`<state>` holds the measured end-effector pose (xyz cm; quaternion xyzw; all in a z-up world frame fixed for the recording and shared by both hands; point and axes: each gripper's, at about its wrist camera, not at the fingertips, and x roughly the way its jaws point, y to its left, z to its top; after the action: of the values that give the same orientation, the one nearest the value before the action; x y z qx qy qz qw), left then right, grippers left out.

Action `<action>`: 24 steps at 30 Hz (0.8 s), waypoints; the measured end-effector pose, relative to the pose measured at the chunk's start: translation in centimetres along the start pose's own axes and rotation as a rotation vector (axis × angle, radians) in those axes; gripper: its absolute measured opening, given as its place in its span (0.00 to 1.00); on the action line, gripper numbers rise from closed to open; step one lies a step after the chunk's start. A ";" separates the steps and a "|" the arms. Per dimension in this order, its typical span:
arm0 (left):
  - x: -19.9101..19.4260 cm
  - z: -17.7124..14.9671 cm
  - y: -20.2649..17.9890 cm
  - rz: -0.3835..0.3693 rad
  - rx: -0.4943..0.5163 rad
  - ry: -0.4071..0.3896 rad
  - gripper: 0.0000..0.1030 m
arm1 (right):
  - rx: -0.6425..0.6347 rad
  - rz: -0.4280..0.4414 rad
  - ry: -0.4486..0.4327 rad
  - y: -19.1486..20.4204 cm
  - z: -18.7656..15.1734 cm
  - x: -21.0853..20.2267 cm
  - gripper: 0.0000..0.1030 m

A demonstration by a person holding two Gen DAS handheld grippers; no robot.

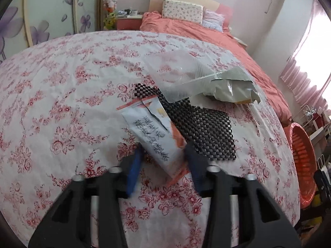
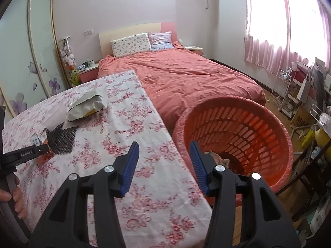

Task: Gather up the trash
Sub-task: 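Close the left tool on the white snack packet and lift it, then reach the right tool to the clear plastic container and close on it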

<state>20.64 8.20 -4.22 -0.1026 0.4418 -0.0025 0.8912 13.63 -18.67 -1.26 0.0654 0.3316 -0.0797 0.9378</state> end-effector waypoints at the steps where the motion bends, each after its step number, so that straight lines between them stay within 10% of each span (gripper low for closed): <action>1: -0.1 -0.1 0.1 -0.009 0.000 -0.003 0.21 | -0.005 0.002 0.000 0.3 0.0 0.0 0.49; 24: -4.7 0.5 9.3 0.053 -0.069 -0.155 0.09 | -0.145 0.127 -0.003 10.6 1.5 0.8 0.49</action>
<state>17.31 17.84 -1.96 -0.1216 0.3736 0.0441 0.9185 17.15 -8.68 0.11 0.0182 0.3302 0.0039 0.9437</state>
